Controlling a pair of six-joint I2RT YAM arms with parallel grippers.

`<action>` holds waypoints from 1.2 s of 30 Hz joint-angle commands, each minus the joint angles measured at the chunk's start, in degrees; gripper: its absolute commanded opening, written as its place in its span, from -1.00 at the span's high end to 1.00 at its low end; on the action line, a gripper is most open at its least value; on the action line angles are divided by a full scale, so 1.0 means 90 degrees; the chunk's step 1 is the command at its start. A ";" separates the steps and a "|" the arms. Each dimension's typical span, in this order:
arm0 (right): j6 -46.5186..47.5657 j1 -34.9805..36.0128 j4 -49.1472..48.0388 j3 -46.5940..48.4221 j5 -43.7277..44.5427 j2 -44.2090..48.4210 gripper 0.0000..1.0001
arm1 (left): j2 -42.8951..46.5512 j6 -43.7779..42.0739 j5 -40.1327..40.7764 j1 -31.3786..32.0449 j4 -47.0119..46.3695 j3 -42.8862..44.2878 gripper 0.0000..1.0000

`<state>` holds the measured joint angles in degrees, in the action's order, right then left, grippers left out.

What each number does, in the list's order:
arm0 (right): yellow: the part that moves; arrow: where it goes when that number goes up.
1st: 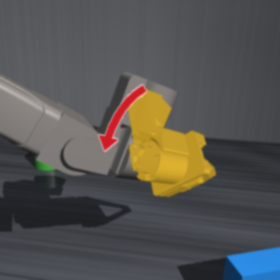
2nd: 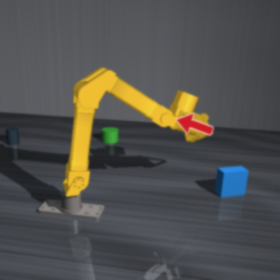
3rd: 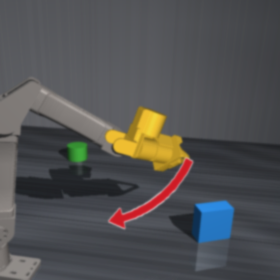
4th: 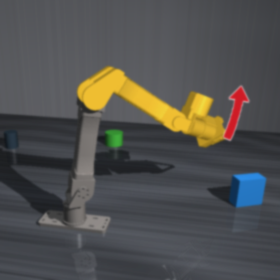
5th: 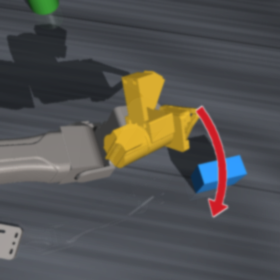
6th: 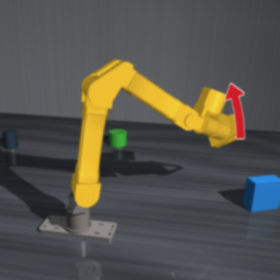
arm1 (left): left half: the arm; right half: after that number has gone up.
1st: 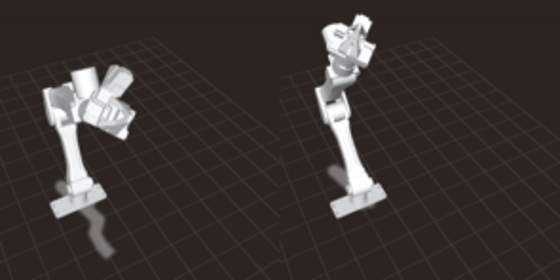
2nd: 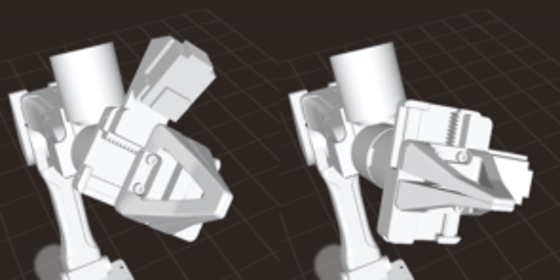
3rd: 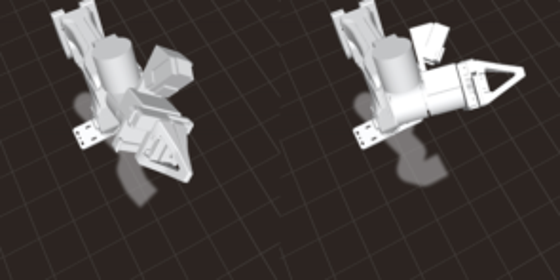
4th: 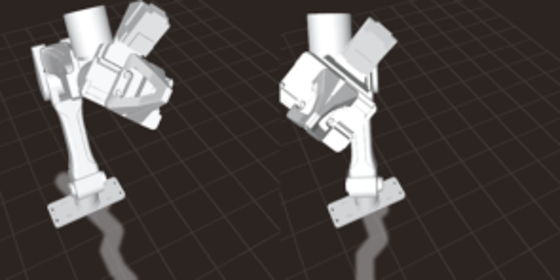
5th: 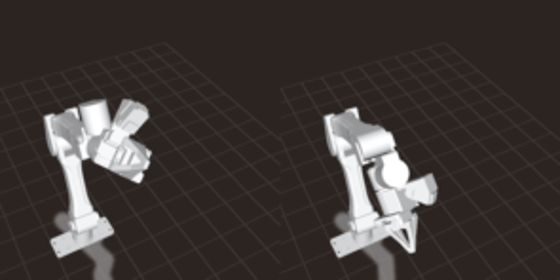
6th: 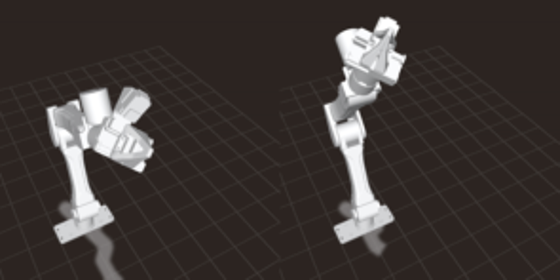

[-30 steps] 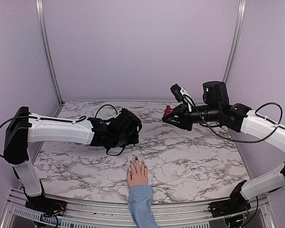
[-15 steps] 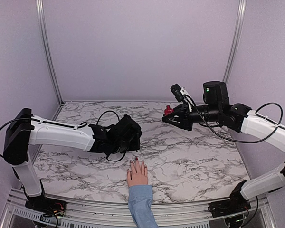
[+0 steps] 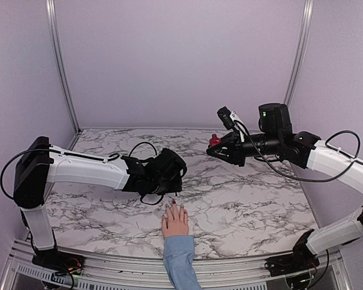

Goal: Paint the nails
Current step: Paint the nail with the hand.

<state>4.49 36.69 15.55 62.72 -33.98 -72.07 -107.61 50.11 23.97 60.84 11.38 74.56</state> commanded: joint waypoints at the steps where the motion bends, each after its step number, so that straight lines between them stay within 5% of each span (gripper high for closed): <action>1: -0.0045 -0.0056 -0.0009 0.0033 -0.0024 0.0098 1.00 | -0.0158 0.0023 -0.0042 -0.0010 0.0520 0.0248 1.00; 36: 0.0043 -0.0060 0.0020 0.0099 0.0083 0.0007 1.00 | -0.0506 -0.0016 -0.0095 -0.0184 0.0938 0.0546 1.00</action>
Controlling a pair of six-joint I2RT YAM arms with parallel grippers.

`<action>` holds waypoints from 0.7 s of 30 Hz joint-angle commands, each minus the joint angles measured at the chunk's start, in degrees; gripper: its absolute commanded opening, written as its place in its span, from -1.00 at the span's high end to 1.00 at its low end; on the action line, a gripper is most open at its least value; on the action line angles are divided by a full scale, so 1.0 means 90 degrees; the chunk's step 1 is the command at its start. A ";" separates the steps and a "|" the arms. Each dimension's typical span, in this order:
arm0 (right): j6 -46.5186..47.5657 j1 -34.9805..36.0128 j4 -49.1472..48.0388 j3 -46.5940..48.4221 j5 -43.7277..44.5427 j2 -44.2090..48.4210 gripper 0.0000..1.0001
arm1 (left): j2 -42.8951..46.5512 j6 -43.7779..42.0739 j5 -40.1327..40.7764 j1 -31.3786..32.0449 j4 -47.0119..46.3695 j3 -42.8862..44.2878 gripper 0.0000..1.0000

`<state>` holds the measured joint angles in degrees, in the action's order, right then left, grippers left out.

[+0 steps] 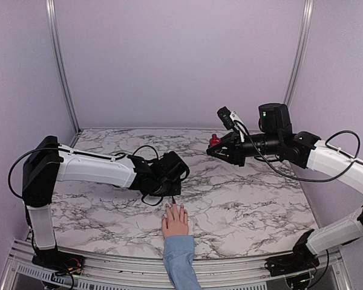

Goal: Paint the nails
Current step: Paint the nail with the hand.

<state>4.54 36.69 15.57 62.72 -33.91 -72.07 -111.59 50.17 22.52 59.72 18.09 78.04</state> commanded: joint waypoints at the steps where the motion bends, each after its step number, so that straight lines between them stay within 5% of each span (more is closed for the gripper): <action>1: 0.0042 -0.0057 0.0023 0.0109 0.0076 -0.0006 1.00 | -0.0071 -0.0026 0.0084 -0.0075 0.0188 0.0155 1.00; 15: 0.0031 -0.0057 0.0038 0.0198 -0.0052 -0.0040 1.00 | 0.0861 -0.0474 0.0888 -0.0161 -0.0066 0.0166 1.00; 21: -0.0188 -0.0061 -0.0185 0.0393 -0.0784 0.0000 1.00 | 0.2766 -0.1917 0.0708 -0.0161 -0.2399 -0.0308 1.00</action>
<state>4.32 36.69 15.55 62.81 -35.66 -72.10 -98.65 42.70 28.60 58.54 12.80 75.75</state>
